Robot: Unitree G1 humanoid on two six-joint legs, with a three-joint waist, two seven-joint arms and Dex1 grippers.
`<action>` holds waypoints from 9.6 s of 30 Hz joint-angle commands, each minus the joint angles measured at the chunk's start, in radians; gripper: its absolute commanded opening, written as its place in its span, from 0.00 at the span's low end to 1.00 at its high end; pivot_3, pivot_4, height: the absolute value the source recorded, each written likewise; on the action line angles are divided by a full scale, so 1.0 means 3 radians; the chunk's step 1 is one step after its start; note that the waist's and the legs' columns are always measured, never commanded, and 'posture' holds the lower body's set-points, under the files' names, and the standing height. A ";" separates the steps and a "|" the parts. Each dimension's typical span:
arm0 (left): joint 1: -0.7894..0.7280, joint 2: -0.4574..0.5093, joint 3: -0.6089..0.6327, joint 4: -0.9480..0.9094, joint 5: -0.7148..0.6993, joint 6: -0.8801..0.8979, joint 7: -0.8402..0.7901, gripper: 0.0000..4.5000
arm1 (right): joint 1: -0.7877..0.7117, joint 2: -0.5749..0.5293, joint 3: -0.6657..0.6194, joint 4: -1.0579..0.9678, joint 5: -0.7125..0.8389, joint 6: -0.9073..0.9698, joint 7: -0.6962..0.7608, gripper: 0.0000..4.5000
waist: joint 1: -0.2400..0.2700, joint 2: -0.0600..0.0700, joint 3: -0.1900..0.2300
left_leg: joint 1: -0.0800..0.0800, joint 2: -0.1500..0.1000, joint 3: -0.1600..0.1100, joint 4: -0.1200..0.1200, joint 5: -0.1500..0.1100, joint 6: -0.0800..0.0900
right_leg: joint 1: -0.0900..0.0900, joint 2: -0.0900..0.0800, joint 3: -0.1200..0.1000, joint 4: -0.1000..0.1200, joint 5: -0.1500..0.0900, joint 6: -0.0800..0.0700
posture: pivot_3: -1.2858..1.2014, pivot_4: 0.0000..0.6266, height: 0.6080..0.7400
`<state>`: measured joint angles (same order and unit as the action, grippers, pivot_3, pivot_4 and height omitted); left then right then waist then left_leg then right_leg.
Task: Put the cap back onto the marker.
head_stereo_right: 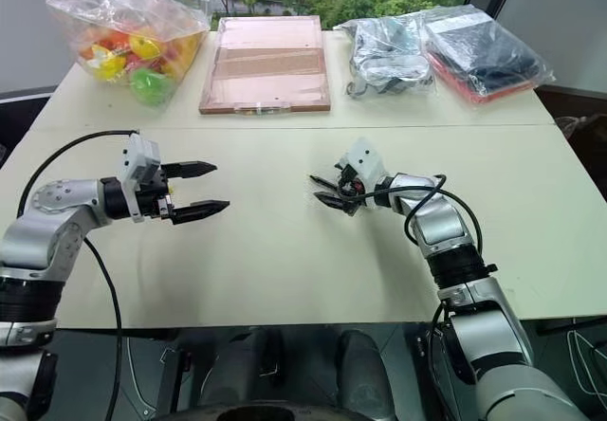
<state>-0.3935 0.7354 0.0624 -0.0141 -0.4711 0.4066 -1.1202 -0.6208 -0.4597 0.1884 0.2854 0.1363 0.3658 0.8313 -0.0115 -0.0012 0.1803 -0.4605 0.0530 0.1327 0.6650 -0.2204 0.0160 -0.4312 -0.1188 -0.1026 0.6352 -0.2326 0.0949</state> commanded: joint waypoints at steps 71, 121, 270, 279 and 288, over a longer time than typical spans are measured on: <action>-0.0125 0.0105 0.0454 0.2072 0.0615 -0.1091 0.0296 1.00 | -0.0393 -0.0315 0.0217 -0.1465 -0.0017 0.0459 0.0651 0.01 | -0.0006 -0.0002 -0.0002 | -0.0003 0.0000 0.0003 -0.0003 -0.0001 0.0000 | -0.0009 -0.0001 0.0000 0.0006 0.0000 -0.0001 | 0.52 0.24 1.00; -0.1474 0.0044 -0.0247 0.1518 0.0840 -0.1315 -0.0652 0.01 | -0.0894 -0.0629 0.0174 -0.0532 -0.0113 -0.0285 0.0890 0.00 | -0.0011 -0.0004 -0.0001 | -0.0003 -0.0001 0.0005 0.0001 0.0000 0.0000 | -0.0008 -0.0001 0.0000 0.0009 0.0000 0.0000 | 0.52 0.24 1.00; -0.2103 -0.1276 -0.0857 0.2031 0.1312 -0.2144 -0.1111 0.01 | -0.1215 0.0165 0.0167 -0.0470 -0.0338 -0.0364 0.0864 0.00 | -0.0004 -0.0003 0.0000 | -0.0004 -0.0002 0.0003 0.0007 0.0002 -0.0001 | -0.0008 -0.0001 0.0000 0.0016 -0.0001 0.0001 | 0.52 0.24 1.00; -0.2094 -0.1239 -0.0868 0.2117 0.1382 -0.2172 -0.1125 0.01 | -0.1203 0.0169 0.0172 -0.0497 -0.0350 -0.0344 0.0875 0.00 | -0.0004 -0.0003 0.0000 | -0.0004 -0.0002 0.0003 0.0007 0.0002 -0.0001 | -0.0008 -0.0001 0.0000 0.0016 -0.0001 0.0001 | 0.52 0.24 1.00; -0.2140 -0.1209 -0.0826 0.2244 0.1414 -0.2232 -0.1075 0.01 | -0.1153 0.0120 0.0172 -0.0537 -0.0360 -0.0345 0.0902 0.00 | -0.0004 -0.0003 0.0000 | -0.0004 -0.0002 0.0003 0.0007 0.0002 -0.0001 | -0.0008 -0.0001 0.0000 0.0016 -0.0001 0.0001 | 0.52 0.24 1.00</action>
<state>-1.0078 0.4599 -0.1331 0.6902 -0.0180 -0.2282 -1.4176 -0.9167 -0.4772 0.2666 0.2072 -0.0141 0.2833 1.1501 -0.0128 -0.0022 0.1802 -0.4617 0.0525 0.1336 0.6670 -0.2199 0.0158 -0.4337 -0.1192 -0.1025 0.6401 -0.2329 0.0953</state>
